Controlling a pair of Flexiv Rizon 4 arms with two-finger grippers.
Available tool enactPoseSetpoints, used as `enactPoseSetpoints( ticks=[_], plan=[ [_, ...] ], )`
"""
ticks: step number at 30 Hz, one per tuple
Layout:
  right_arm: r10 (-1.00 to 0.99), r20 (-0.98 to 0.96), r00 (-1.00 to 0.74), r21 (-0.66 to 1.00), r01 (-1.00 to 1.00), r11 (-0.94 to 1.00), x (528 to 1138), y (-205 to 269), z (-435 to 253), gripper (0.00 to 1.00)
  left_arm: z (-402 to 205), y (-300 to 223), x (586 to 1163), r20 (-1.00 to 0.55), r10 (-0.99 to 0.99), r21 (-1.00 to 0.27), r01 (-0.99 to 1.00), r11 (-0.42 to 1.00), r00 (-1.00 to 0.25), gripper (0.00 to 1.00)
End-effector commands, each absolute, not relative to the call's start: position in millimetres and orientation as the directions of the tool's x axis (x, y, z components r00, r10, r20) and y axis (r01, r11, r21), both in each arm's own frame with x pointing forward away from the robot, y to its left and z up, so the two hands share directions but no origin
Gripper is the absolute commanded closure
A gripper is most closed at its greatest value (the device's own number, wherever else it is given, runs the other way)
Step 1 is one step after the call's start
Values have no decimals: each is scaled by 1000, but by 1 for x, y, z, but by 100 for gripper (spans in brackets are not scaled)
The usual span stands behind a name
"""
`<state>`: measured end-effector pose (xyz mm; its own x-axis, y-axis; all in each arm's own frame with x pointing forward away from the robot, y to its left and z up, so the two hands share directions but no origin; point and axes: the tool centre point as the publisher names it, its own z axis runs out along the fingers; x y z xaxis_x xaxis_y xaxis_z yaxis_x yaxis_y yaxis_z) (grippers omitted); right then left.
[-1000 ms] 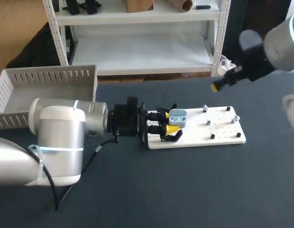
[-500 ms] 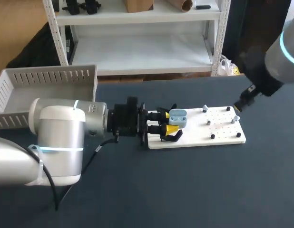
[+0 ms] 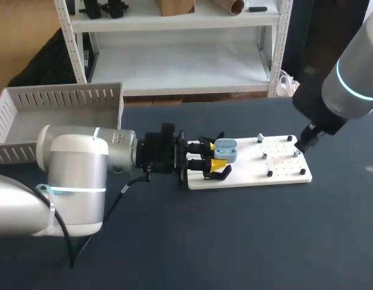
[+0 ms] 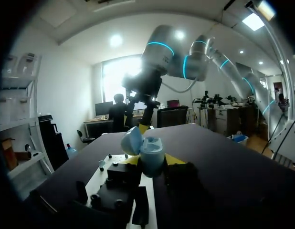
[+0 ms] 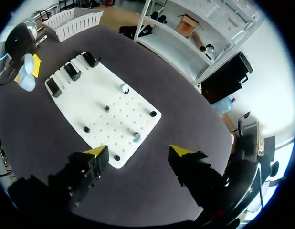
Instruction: Pick up each earbud case from the left stands, insert the matching earbuds, close the lid, and place the case in the box.
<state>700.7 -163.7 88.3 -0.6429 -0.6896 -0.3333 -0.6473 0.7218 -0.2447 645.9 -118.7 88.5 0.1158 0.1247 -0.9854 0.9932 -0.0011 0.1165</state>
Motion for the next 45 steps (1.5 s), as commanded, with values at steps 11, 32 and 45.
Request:
enactPoseSetpoints(
  ticks=[11,32,45],
  plan=[
    [-692,-256,-674,-172,-673,719,717,-154,65,19,87,-119,646,-986,121,119,993,2,118,100],
    [-683,-242,-689,-159,-666,729,718,-158,40,38,87,-119,646,-986,121,119,993,2,118,100],
    [-668,-240,-705,-154,-651,743,722,-162,29,50,87,-119,646,-986,121,119,993,2,118,100]
  ],
)
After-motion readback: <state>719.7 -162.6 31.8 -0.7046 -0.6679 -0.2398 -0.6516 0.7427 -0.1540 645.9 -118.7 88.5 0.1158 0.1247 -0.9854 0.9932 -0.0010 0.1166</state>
